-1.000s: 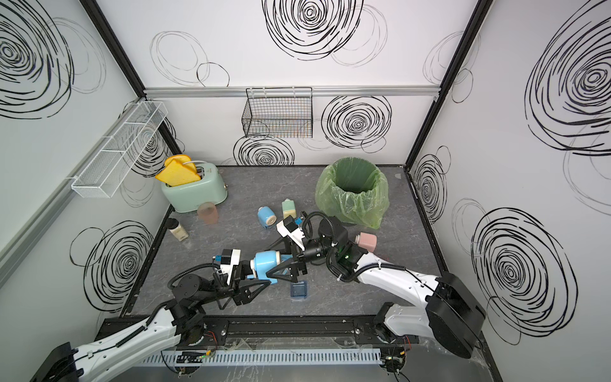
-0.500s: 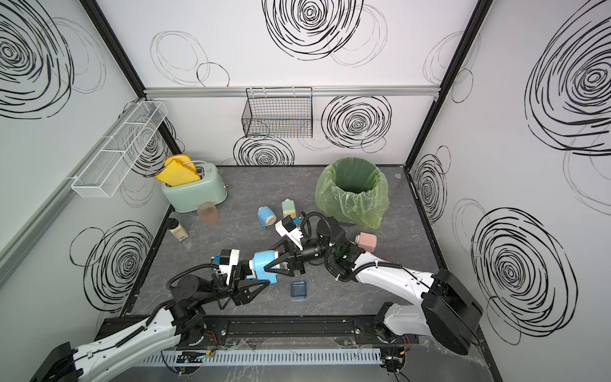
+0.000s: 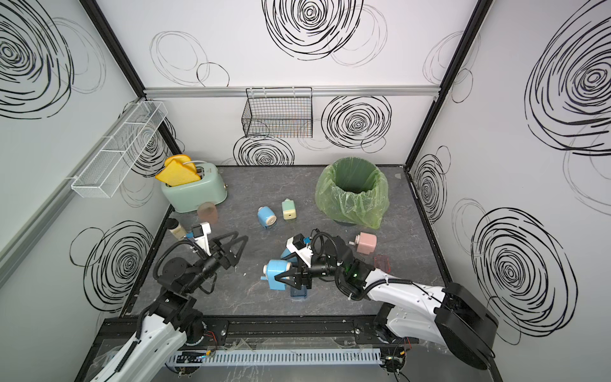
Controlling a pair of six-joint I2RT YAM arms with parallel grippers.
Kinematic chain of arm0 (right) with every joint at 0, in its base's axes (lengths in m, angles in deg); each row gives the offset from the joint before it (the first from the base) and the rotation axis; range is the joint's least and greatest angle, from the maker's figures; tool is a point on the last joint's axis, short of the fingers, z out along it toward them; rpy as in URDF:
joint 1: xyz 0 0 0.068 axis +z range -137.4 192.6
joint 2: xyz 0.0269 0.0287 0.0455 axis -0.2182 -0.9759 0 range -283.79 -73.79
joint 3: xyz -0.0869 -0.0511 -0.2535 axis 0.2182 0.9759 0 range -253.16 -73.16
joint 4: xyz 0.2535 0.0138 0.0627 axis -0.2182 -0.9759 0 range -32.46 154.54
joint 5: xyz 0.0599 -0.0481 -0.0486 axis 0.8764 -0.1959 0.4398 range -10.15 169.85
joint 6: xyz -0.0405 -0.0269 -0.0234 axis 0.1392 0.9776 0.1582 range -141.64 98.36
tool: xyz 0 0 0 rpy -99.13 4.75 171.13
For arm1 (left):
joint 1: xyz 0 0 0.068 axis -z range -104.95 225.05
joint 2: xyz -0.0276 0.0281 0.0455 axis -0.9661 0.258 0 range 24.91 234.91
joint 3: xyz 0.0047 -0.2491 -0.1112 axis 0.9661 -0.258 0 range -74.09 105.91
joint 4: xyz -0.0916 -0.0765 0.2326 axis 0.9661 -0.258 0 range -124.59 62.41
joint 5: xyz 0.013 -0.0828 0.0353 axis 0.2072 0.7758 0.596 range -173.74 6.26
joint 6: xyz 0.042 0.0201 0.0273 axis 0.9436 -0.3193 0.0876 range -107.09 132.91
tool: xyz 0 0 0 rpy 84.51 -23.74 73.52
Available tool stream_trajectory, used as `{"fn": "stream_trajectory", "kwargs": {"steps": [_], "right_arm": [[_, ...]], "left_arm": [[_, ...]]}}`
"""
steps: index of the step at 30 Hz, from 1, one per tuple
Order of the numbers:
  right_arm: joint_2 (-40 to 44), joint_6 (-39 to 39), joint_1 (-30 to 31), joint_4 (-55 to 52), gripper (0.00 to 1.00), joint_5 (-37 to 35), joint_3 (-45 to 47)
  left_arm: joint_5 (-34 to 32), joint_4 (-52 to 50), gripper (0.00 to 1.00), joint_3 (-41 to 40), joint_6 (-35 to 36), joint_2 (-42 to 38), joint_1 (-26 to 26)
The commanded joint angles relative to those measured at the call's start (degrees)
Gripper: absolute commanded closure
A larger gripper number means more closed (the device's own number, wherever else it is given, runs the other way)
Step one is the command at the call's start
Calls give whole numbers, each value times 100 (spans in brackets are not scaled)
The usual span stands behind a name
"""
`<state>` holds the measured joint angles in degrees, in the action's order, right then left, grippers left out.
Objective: Take out the pencil sharpener tray and clean the shavings
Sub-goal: Place the pencil sharpener at the center of the board.
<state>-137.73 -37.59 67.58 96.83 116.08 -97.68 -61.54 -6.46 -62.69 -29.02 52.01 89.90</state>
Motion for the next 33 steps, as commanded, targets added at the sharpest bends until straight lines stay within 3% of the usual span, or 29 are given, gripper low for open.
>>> {"fn": "stream_trajectory", "kwargs": {"steps": [1, 6, 12, 15, 22, 30, 33], "right_arm": [[-95, 365, 320, 639, 63, -627, 219], [-557, 704, 850, 1370, 62, -1415, 534], [-1361, 1176, 1366, 2424, 63, -2397, 793], [-1586, 1512, 1606, 2765, 63, -2833, 917], [-2234, 1742, 1756, 3017, 59, -2938, 852], [-2641, 1853, 1812, 3317, 46, -3067, 876], [-2577, 1894, 1839, 3104, 34, -3076, 830]], "left_arm": [[81, -669, 3, 624, 54, 608, -165], [-324, -1197, 3, 1260, 589, 1217, -140], [518, -1614, 3, 2126, 769, 2803, -238], [528, -1738, 3, 2390, 904, 3179, -261], [539, -1873, 3, 2700, 968, 4044, -304], [313, -1979, 3, 3115, 686, 4973, -273], [295, -2022, 3, 3424, 665, 5371, -254]]}}
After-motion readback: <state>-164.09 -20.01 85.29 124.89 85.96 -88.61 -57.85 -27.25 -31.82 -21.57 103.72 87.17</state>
